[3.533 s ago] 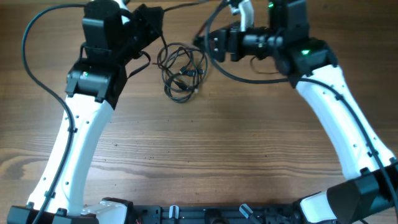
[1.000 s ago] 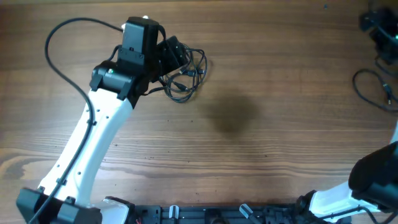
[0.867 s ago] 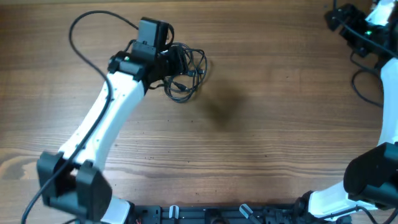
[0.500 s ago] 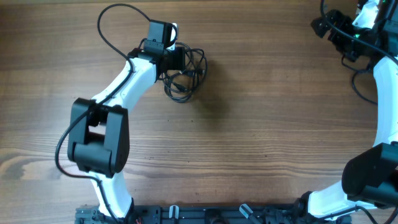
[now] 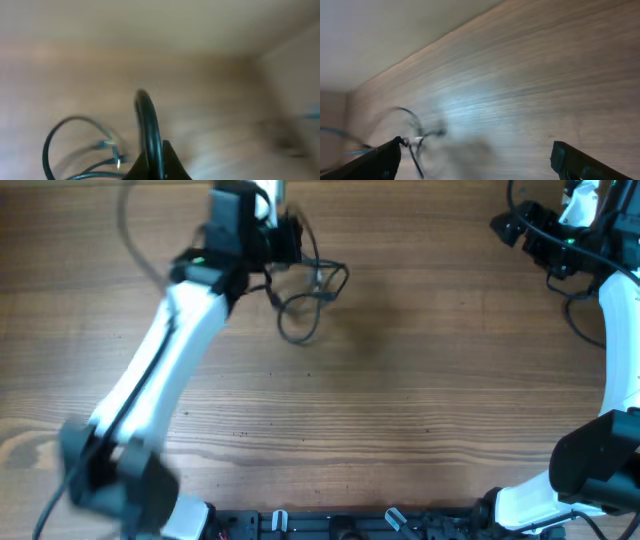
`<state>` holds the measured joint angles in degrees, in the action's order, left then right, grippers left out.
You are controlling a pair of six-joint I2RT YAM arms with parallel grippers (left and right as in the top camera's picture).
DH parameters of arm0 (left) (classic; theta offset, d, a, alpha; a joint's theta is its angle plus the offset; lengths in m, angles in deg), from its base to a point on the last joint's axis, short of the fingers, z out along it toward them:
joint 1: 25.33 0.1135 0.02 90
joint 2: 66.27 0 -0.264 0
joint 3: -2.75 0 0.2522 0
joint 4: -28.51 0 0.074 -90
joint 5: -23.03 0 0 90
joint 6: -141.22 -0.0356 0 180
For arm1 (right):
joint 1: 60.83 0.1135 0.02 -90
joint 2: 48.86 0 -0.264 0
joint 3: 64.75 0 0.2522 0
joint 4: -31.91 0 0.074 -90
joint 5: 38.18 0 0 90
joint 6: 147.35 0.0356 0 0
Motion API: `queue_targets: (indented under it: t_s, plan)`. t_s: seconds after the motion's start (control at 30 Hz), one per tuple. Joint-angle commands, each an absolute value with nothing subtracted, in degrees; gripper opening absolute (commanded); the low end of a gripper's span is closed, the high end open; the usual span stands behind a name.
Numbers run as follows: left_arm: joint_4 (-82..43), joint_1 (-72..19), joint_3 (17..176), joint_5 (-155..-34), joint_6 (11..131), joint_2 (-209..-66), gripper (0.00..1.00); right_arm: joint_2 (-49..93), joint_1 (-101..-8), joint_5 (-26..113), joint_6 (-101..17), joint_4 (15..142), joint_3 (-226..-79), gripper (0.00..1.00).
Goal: Untangle cables
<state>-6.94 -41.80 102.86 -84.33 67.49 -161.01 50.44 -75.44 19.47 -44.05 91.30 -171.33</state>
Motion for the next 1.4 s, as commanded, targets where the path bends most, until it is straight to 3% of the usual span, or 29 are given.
queue_targets:
  t_s: [0.0, 0.2, 0.33, 0.47, 0.6, 0.73, 0.83, 1.13, 1.37]
  plan:
    - [-6.96, -41.93, 104.83, -90.93, 69.72, -148.33, 0.04, 50.33, -71.31, 9.19, -52.58, 90.97, -171.76, 0.96]
    - [-8.3, -41.1, 104.81, -90.34, 71.36, -145.03, 0.04, 50.12, -60.73, -3.09, -54.11, 84.13, -171.83, 0.93]
    - [-7.84, -37.05, 104.83, -83.35, 82.39, -145.03, 0.04, 50.12, -56.08, -3.09, -51.33, 82.71, -171.83, 0.91]
    - [1.01, -34.41, 104.83, -83.39, 97.63, -145.01, 0.04, 50.12, -50.72, -3.03, -48.2, 78.23, -171.83, 0.91]
    - [4.29, -34.04, 104.83, -77.36, 113.65, -145.01, 0.04, 50.16, -44.36, 5.91, -46.48, 78.51, -171.81, 0.91]
    - [3.88, -34.04, 104.83, -70.67, 132.84, -145.01, 0.04, 50.2, -36.54, 22.5, -37.19, 78.05, -171.81, 0.89]
    - [4.38, -34.04, 104.83, -62.45, 142.61, -145.01, 0.04, 50.81, -33.22, 26.48, -31.7, 76.5, -171.81, 0.89]
    - [7.26, -34.04, 104.83, -52.29, 143.62, -145.01, 0.04, 60.82, -24.58, 25.08, -31.61, 68.54, -171.81, 0.79]
    - [7.24, -34.04, 104.83, -52.03, 143.59, -145.01, 0.04, 69.59, -20.52, 25.06, -31.9, 54.16, -171.81, 0.56]
